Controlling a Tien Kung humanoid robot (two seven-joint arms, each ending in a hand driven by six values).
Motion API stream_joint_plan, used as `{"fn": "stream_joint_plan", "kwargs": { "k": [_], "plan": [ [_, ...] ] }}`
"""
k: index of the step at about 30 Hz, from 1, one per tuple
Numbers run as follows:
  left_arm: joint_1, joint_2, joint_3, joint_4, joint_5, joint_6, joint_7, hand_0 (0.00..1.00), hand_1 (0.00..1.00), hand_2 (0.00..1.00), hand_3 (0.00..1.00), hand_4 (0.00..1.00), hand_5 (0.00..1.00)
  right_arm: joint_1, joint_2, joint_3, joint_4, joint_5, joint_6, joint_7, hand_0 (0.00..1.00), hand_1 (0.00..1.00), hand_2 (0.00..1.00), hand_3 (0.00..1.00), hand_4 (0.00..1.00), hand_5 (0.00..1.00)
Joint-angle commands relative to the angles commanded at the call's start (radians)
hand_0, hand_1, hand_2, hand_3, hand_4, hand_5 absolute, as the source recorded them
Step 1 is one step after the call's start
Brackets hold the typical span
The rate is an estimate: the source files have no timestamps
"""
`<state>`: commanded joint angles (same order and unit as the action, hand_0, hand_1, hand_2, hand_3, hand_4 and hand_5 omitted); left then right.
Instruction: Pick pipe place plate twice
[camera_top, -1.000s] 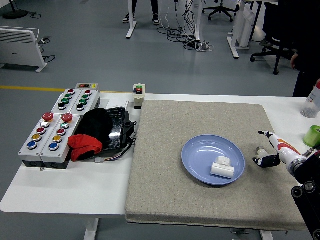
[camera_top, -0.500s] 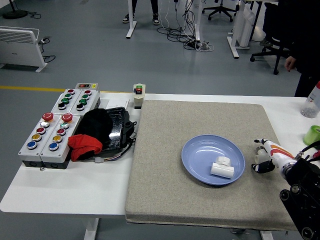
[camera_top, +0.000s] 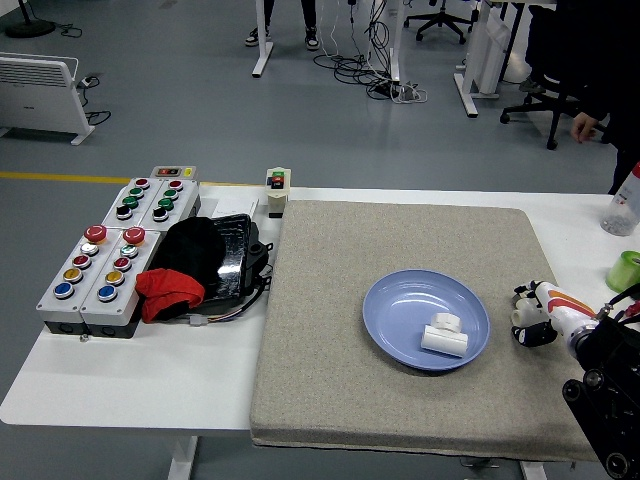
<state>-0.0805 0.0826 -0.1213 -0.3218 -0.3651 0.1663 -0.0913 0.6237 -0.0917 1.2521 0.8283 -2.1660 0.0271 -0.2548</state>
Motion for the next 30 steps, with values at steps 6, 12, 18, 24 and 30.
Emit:
{"fn": "stream_joint_plan", "kwargs": {
  "k": [6,12,18,24,30],
  "plan": [
    [0.0,0.0,-0.002,0.0,-0.001,-0.001,0.0,0.697,0.687,0.714,0.661,0.345,0.998,-0.027,-0.026,-0.041,0.14,0.024,-0.036,0.007,0.267,0.376,0.479,0.577,0.494,0.131],
    [0.0,0.001,-0.003,0.0,-0.002,-0.001,0.0,0.697,0.687,0.713,0.66,0.344,0.998,-0.005,-0.036,-0.151,0.299,0.052,-0.043,0.0,0.26,0.376,0.479,0.574,0.495,0.13],
    [0.001,-0.003,-0.004,0.001,-0.009,0.001,-0.001,0.697,0.686,0.712,0.66,0.345,0.998,0.072,0.002,-0.287,0.287,0.063,-0.022,-0.015,0.28,0.403,0.49,0.582,0.5,0.128],
    [0.0,-0.004,-0.006,0.002,-0.011,0.002,-0.002,0.697,0.686,0.712,0.659,0.345,0.998,0.135,0.067,-0.382,0.206,0.064,0.068,-0.052,0.586,0.664,0.73,0.787,0.579,0.16],
    [0.002,-0.005,-0.005,0.002,-0.011,0.003,-0.003,0.697,0.686,0.712,0.658,0.344,0.998,0.151,0.092,-0.386,0.152,0.055,0.077,-0.042,0.92,0.9,0.998,0.998,0.759,0.296]
  ]
}}
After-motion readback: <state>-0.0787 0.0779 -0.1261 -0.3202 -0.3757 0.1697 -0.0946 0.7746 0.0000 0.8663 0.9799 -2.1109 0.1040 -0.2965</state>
